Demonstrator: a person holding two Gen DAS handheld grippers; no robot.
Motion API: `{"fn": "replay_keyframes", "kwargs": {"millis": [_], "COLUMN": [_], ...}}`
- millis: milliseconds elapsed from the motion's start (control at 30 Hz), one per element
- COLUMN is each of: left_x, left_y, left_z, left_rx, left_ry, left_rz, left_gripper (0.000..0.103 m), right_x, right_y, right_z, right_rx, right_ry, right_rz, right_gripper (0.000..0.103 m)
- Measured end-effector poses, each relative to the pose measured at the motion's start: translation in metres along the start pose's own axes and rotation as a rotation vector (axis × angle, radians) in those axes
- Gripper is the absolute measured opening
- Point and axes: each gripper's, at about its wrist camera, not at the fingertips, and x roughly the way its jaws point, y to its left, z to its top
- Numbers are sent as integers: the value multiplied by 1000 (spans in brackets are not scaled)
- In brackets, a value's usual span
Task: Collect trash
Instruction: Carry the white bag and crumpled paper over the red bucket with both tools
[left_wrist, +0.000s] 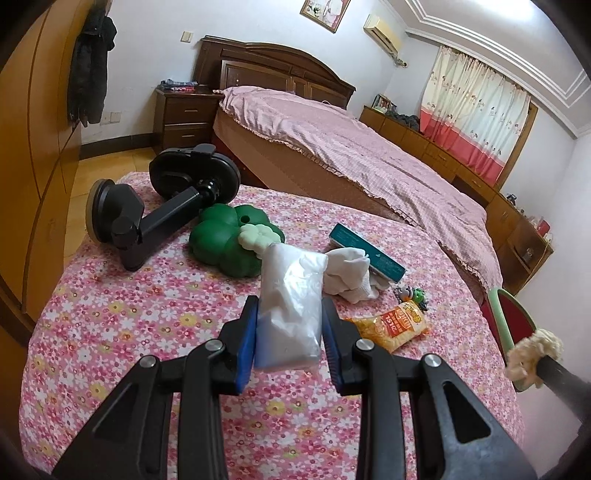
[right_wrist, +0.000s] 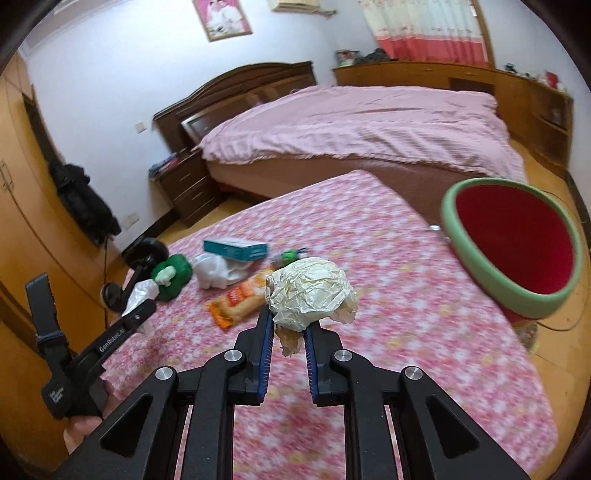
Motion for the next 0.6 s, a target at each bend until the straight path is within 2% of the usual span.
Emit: {"fn": "replay_keyframes", "kwargs": {"millis": [333,600], "left_x": [3,-3], "left_y": [-9,-30], "left_z": [-3,-3], "left_rx": [19,62], "left_ry": [8,16], "left_rz": [-7,-58], "left_gripper": [33,33], "right_x": [-29,-43], "right_y": [-47,-87], "right_z": [0,3], "right_rx": [82,181], "right_ry": [-64,-126], "right_rz": [-47,-76], "right_gripper": [16,16]}}
